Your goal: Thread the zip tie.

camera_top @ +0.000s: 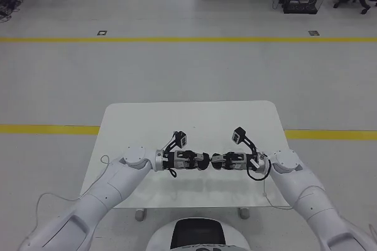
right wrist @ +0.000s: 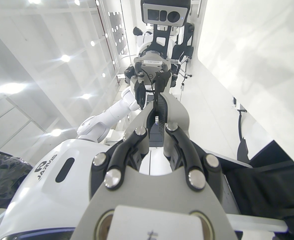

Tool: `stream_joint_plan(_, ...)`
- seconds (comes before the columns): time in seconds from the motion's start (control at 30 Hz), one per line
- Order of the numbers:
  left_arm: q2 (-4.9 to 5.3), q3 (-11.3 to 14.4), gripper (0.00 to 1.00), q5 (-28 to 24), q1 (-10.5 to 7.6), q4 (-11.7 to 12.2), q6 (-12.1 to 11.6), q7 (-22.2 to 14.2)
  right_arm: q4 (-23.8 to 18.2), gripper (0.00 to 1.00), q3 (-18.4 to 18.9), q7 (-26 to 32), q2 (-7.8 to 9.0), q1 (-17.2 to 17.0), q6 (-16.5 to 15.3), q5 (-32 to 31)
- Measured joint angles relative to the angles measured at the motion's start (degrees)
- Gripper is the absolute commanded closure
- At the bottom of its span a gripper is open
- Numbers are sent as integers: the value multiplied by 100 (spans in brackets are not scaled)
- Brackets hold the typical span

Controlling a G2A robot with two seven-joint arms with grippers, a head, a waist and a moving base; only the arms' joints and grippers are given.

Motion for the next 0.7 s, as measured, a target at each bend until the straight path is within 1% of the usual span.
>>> stream_joint_plan(0.2,-8,10,93,62,-15,27,29,59,-3,100,0,20,10,4,17,2)
stream_joint_plan(0.3,-10,14,92,88,-20,28,43,69,-2,100,-4,19,12,9,13,7)
stream_joint_plan(0.53,-14,12,94,101,-24,25,55,64,10,100,-28,30,12,29,12,23)
stream_joint_plan(0.57,-15,12,96,102,-24,25,57,62,11,100,-33,28,12,32,11,24)
stream_joint_plan(0.6,-16,11,100,102,-24,24,58,60,12,100,-36,26,12,34,11,24)
stream_joint_plan(0.7,-17,11,100,109,-25,24,59,57,17,100,-46,22,12,40,12,24)
